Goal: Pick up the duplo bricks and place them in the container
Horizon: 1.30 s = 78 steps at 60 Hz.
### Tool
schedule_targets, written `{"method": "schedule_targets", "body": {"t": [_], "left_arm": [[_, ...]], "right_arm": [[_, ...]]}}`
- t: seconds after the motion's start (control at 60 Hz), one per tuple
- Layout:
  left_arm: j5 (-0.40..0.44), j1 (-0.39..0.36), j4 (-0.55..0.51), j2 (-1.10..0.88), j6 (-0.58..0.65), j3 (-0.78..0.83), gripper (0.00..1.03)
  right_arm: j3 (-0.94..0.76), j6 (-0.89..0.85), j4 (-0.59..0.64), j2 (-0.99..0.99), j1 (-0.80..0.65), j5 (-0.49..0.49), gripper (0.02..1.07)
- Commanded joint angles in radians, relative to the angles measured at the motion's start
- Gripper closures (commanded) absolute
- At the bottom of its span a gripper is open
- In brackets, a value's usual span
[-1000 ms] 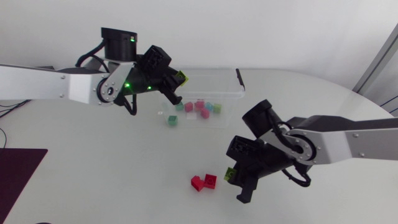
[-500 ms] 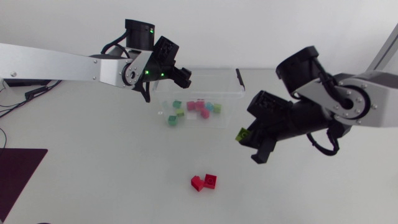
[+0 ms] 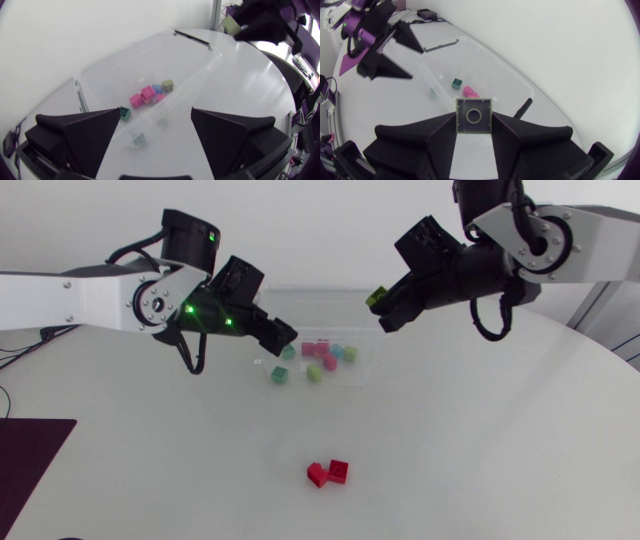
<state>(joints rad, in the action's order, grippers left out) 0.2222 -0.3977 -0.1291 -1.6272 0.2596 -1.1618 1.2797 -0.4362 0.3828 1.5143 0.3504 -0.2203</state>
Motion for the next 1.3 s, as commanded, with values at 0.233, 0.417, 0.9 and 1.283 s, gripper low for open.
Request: {"method": "schedule_targets", "body": {"t": [0.233, 0.417, 0.9, 1.283], "left_arm": [[0.068, -0.047, -0.038, -0.013, -0.12, 0.191, 0.05], [0.068, -0.015, 0.077, -0.026, -0.112, 0.182, 0.05], [0.045, -0.027, 0.06, -0.063, -0.112, -0.018, 0.05], [0.022, -0.038, 0.083, -0.033, -0.128, -0.088, 0.05]], "right_arm": [[0.152, 0.142, -0.168, 0.261, -0.001, 0.015, 0.78], [0.214, 0.149, -0.16, 0.345, 0.03, 0.016, 0.78], [0.221, 0.14, -0.121, 0.208, 0.042, 0.016, 0.79], [0.204, 0.14, -0.096, 0.136, 0.044, 0.022, 0.79]]}}
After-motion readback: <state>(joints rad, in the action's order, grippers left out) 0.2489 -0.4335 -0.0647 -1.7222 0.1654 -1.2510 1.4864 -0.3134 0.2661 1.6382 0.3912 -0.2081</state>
